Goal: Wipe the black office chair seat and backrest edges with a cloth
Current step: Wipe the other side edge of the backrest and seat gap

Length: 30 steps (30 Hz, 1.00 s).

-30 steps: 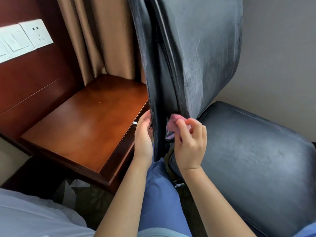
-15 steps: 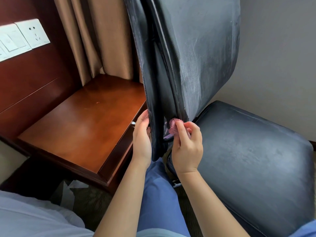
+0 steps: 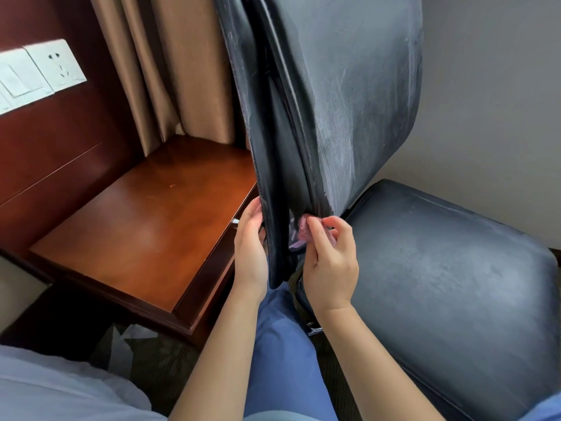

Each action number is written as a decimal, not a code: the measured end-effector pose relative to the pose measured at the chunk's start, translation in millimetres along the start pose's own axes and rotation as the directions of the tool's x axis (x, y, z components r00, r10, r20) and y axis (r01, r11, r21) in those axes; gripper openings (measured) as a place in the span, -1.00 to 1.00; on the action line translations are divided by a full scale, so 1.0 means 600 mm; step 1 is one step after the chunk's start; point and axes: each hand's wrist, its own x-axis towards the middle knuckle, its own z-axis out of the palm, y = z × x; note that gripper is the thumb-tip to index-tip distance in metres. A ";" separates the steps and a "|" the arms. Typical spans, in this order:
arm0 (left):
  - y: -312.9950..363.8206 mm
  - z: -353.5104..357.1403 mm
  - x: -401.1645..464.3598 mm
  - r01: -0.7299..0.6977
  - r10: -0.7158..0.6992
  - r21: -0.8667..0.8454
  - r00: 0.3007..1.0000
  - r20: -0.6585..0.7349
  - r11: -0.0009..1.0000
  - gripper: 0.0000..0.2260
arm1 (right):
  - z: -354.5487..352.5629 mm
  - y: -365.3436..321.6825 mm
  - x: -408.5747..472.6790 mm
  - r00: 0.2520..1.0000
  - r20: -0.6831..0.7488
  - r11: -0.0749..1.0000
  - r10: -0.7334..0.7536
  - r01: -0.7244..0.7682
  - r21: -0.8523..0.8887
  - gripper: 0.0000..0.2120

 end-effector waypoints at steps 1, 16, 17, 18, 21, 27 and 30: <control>0.000 0.000 0.000 -0.001 0.001 0.001 1.000 -0.003 1.000 -0.69 | -0.002 -0.004 0.006 1.000 -0.005 1.000 0.004 -0.004 0.011 -0.74; -0.002 -0.001 0.004 -0.020 0.020 0.010 1.000 0.005 1.000 -0.67 | -0.002 0.000 0.018 0.998 0.019 0.997 -0.060 0.059 0.058 -0.79; -0.003 -0.002 0.004 -0.019 0.019 0.010 1.000 0.010 1.000 -0.68 | 0.001 0.006 0.003 0.997 0.049 0.998 -0.059 0.057 0.035 -0.79; -0.003 -0.002 0.005 -0.017 0.017 0.006 1.000 0.014 1.000 -0.69 | 0.005 0.010 -0.012 0.996 0.079 0.999 -0.043 0.041 0.019 -0.77; -0.006 -0.002 0.007 -0.008 0.008 -0.023 1.000 0.011 1.000 -0.69 | 0.010 0.007 -0.029 0.988 0.145 0.997 0.053 -0.061 0.051 -0.73; -0.014 -0.013 0.010 0.030 -0.030 0.017 0.999 0.021 0.999 -0.69 | -0.014 -0.033 0.032 0.988 -0.116 0.994 -0.098 0.102 0.031 -0.78; -0.013 -0.015 0.011 0.040 -0.041 0.025 0.999 0.022 0.999 -0.68 | -0.012 -0.034 0.063 0.979 -0.158 0.990 -0.125 0.114 -0.077 -0.75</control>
